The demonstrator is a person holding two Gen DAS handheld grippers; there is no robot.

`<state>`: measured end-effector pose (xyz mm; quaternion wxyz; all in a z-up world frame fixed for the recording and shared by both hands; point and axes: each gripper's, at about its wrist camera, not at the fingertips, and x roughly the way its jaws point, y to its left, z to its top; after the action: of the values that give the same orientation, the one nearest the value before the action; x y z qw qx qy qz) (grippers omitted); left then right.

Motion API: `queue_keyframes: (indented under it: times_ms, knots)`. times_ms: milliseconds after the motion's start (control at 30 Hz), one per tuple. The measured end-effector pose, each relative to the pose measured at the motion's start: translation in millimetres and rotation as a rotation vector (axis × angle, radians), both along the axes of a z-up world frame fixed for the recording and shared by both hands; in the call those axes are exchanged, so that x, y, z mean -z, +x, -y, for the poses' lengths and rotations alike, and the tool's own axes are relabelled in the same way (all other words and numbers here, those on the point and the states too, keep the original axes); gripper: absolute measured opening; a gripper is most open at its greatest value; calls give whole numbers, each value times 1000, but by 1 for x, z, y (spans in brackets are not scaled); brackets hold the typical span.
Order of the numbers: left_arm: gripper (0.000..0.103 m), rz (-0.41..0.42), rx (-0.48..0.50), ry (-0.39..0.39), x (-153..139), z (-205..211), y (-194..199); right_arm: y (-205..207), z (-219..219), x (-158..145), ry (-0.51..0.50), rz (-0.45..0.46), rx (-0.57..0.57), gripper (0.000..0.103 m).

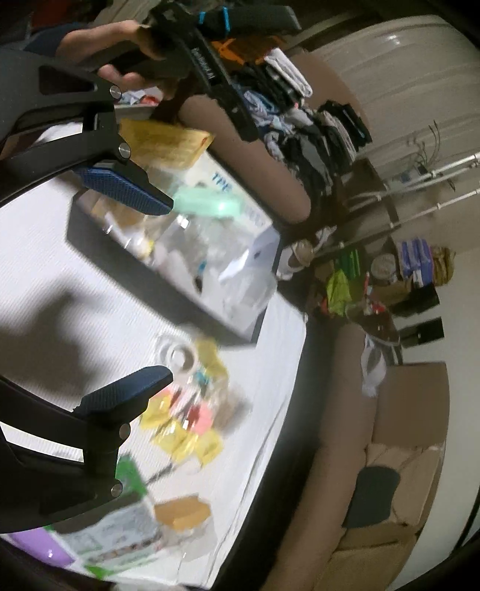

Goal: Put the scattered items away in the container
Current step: 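Move both grippers back over the table and grasp a pink clip with left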

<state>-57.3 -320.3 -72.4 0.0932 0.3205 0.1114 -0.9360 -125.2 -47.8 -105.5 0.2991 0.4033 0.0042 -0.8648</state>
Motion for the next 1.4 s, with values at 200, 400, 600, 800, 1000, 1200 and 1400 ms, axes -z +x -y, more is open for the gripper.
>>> queue_keyframes:
  times_ms: [200,400,600,800,1000,1200,1400]
  knots:
    - [103,24,49,-8,0,-31,-10,12,-74,0,96,-4,104,87]
    - [103,61,276,37,12,-96,-26,23,-154,-1,156,-9,278,90]
    - [103,140,410,53,51,-164,-48,23,-211,36,118,44,377,91]
    - [102,285,457,-1,152,-222,-89,10,-230,89,95,161,337,91]
    - [53,356,437,10,221,-248,-137,-7,-249,127,144,230,360,91]
    - [39,372,367,-44,243,-248,-153,10,-252,124,213,184,315,91]
    - [16,352,421,-103,243,-265,-150,12,-256,129,178,219,302,91]
